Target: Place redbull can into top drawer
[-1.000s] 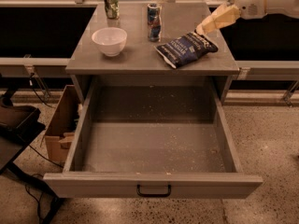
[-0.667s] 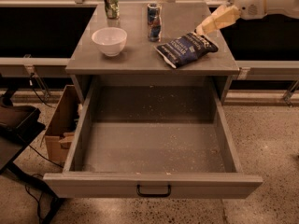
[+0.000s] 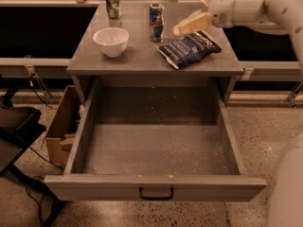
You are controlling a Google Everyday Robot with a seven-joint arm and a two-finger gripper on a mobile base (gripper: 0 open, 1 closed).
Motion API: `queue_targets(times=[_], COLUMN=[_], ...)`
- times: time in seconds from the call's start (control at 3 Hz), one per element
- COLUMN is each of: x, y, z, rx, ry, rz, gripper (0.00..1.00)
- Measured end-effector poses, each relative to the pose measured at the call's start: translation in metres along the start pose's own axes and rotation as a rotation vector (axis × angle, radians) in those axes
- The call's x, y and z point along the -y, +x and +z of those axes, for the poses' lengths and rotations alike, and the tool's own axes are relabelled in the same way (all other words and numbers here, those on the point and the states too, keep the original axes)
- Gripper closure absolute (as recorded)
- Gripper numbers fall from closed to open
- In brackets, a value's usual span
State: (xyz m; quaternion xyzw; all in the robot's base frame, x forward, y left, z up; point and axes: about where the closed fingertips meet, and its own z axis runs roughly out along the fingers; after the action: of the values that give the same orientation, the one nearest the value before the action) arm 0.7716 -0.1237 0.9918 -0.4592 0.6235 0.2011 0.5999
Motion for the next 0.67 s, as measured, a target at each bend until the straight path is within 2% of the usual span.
queue_targets(times=[0.33, 0.67], x=[-0.002, 0.002], y=[0.017, 0.028], z=[0.071, 0.111], rx=[0.051, 0.028], ry=[-0.027, 0.004], rz=[0.146, 0.213], gripper=[0.00, 0.00])
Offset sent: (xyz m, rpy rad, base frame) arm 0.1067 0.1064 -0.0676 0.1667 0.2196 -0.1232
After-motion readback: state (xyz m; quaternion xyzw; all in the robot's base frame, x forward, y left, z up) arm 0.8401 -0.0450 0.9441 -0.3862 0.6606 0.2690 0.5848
